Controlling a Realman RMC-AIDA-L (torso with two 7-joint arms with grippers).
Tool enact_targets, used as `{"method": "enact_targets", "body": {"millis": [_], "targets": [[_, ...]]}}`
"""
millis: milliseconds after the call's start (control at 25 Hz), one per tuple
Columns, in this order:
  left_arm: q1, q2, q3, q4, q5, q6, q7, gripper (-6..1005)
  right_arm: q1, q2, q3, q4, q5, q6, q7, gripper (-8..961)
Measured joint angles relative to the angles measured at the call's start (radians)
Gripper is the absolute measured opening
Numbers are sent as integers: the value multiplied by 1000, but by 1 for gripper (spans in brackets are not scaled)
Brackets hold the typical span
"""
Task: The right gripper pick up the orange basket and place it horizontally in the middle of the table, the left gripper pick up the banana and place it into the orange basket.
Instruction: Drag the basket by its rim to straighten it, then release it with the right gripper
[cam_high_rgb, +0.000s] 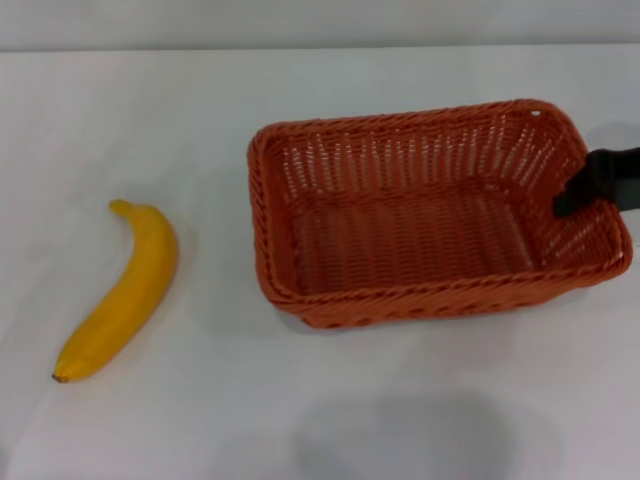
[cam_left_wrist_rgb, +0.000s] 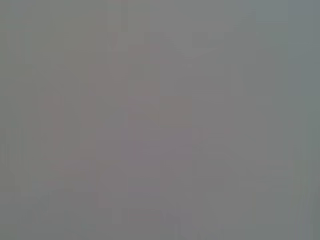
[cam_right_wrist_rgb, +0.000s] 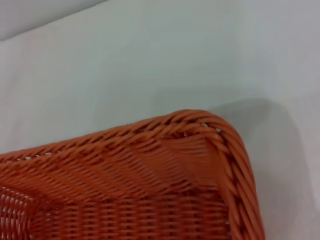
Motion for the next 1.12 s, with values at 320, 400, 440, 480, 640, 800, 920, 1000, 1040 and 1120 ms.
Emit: {"method": "enact_targets", "body": {"millis": [320,400,440,480,640,800,920,1000,1040,1120], "targets": [[-2,1,0,1,8,-1,0,887,-37,-7,-40,-18,77,-5,7,128],[-2,1,0,1,8,-2,0,887,-50,-7,-38,-22,92,-8,5,129],[-2,1,0,1,8,-2,0,887,-54,-7,-37,-24,97,-10,4,130],[-2,1,0,1,8,-2,1,887,-59,-8,-38,-25,104,-12,2,130],[-2,-2,0,1,8,-2,2,887,-72,-12,-37,-27,115,-25,-7,133],[-1,-9,0,-4,8,0,0,887,-82,-13,-39,-28,124,-33,-29,260],[-1,-10,0,-4,8,1,0,887,-81,-17,-44,-28,121,-48,-46,366],[-1,-11,0,-5,8,1,0,887,-82,-25,-46,-28,117,-62,-53,410],[-1,-12,0,-5,8,2,0,887,-87,-30,-46,-30,117,-72,-53,432],[-1,-13,0,-5,8,2,0,887,-100,-35,-45,-41,116,-95,-53,454]]}}
